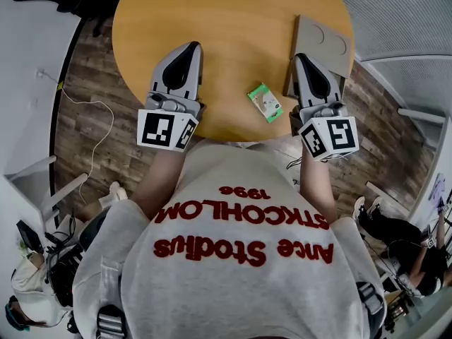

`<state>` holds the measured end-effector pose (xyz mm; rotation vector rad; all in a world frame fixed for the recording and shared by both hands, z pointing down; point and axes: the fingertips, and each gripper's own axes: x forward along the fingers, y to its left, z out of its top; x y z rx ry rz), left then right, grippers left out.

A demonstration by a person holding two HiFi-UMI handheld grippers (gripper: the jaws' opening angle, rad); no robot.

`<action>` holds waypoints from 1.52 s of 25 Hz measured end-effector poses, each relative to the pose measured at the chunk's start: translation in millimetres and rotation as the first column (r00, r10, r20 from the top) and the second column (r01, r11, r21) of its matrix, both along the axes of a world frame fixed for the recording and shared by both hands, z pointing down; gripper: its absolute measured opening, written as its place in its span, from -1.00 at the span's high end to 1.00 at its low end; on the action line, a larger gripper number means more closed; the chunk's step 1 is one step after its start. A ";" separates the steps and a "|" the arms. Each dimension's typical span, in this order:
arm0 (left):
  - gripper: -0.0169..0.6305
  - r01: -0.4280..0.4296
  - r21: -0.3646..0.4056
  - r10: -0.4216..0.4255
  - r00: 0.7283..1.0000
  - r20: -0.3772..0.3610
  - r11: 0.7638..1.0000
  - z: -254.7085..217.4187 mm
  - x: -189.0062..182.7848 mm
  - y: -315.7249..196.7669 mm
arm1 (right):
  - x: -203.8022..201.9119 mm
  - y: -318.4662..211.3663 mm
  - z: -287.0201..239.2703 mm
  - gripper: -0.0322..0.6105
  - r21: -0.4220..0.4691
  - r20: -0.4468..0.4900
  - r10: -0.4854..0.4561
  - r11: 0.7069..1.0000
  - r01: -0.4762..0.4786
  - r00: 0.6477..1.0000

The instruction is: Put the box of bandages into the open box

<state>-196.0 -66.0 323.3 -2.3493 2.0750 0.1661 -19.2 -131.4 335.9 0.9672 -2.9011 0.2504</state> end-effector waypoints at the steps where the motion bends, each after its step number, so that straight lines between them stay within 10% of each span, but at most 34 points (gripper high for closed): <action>1: 0.95 0.000 -0.012 0.000 1.000 -0.004 1.000 6.5 0.5 -0.7 | -0.6 1.2 10.6 0.82 -0.019 -0.022 -0.006 1.000 0.006 1.000; 13: 0.95 -0.034 -0.115 0.030 0.999 -0.036 0.993 62.0 21.6 -8.8 | 0.6 22.8 163.0 0.20 -0.375 -0.203 -0.164 0.924 0.078 0.965; 30: 0.95 -0.057 -0.179 0.048 0.997 -0.053 0.982 90.0 37.4 -9.7 | 11.5 73.4 307.9 -0.29 -0.505 -0.613 -0.451 0.855 0.117 0.649; 38: 0.95 -0.045 -0.186 0.036 0.998 -0.052 0.981 90.5 39.3 -13.8 | 15.2 68.8 307.7 -0.28 -0.509 -0.602 -0.441 0.854 0.106 0.665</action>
